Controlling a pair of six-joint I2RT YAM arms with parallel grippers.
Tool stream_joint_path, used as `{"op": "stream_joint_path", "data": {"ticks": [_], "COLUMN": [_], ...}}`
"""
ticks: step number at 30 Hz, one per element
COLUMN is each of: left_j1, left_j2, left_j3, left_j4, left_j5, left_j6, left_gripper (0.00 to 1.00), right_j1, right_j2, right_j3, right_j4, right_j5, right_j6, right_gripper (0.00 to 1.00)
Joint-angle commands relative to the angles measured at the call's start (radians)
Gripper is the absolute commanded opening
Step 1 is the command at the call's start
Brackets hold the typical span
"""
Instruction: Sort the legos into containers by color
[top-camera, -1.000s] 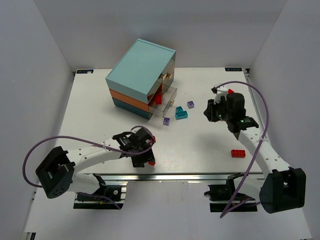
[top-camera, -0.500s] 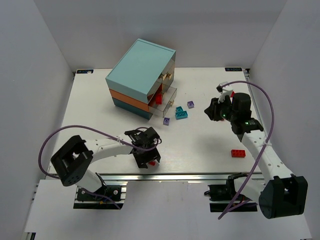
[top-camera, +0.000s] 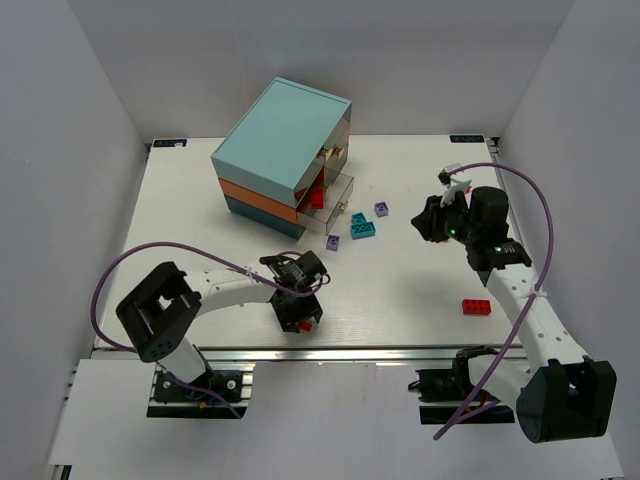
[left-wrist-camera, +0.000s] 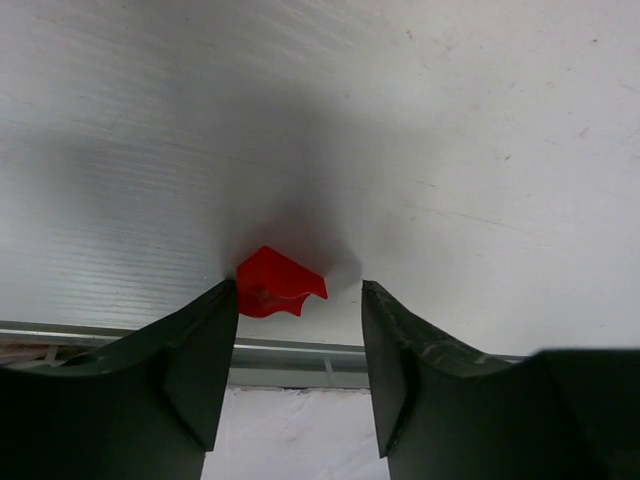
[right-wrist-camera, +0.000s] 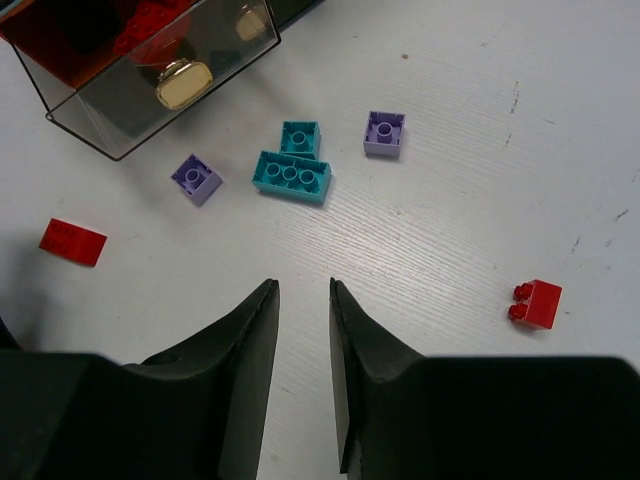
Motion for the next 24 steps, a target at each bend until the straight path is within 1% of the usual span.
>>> {"op": "stream_joint_path", "data": {"ticks": [1,2,7,8,10,11,14,15,17,21,22,23,24], "left_j1": [-0.004,-0.004,-0.004,-0.004,-0.004,-0.004,-0.004,-0.004,-0.004,-0.004,-0.004,-0.004,-0.004], "left_j2": [0.009,0.012,0.027,0.029,0.025,0.025,0.018,0.015,0.006,-0.025,-0.034,-0.059,-0.074], "left_j3": [0.011,0.014,0.036,0.04,0.045,0.051,0.06,0.07,0.085,0.128,0.134,0.139,0.148], "left_j4": [-0.019,-0.021,-0.038,-0.042,-0.053,-0.055,-0.062,-0.065,-0.079,-0.09,-0.082,-0.078,-0.07], "left_j5": [-0.035,-0.039,-0.052,-0.052,-0.056,-0.059,-0.075,-0.081,-0.104,-0.124,-0.122,-0.119,-0.116], "left_j6": [-0.007,-0.006,0.004,0.008,0.02,0.03,0.059,0.083,0.117,0.253,0.278,0.328,0.359], "left_gripper": [0.61,0.58,0.5,0.47,0.44,0.4,0.35,0.3,0.26,0.12,0.05,0.01,0.0], "right_j1": [-0.009,-0.007,-0.022,-0.019,-0.024,-0.025,-0.029,-0.03,-0.032,-0.035,-0.033,-0.038,-0.035], "right_j2": [-0.03,-0.03,-0.039,-0.041,-0.041,-0.041,-0.042,-0.042,-0.045,-0.048,-0.048,-0.047,-0.047], "right_j3": [-0.003,-0.004,-0.006,-0.004,-0.006,-0.006,-0.006,-0.007,-0.006,-0.009,-0.009,-0.007,-0.009], "right_j4": [0.042,0.043,0.04,0.04,0.042,0.042,0.04,0.04,0.04,0.042,0.04,0.04,0.042], "right_j5": [-0.027,-0.035,-0.05,-0.05,-0.056,-0.056,-0.065,-0.068,-0.074,-0.082,-0.082,-0.084,-0.084], "right_j6": [0.007,0.009,0.013,0.015,0.015,0.015,0.017,0.017,0.02,0.021,0.021,0.021,0.021], "right_gripper": [0.32,0.32,0.32,0.32,0.32,0.32,0.32,0.32,0.32,0.32,0.32,0.32,0.32]}}
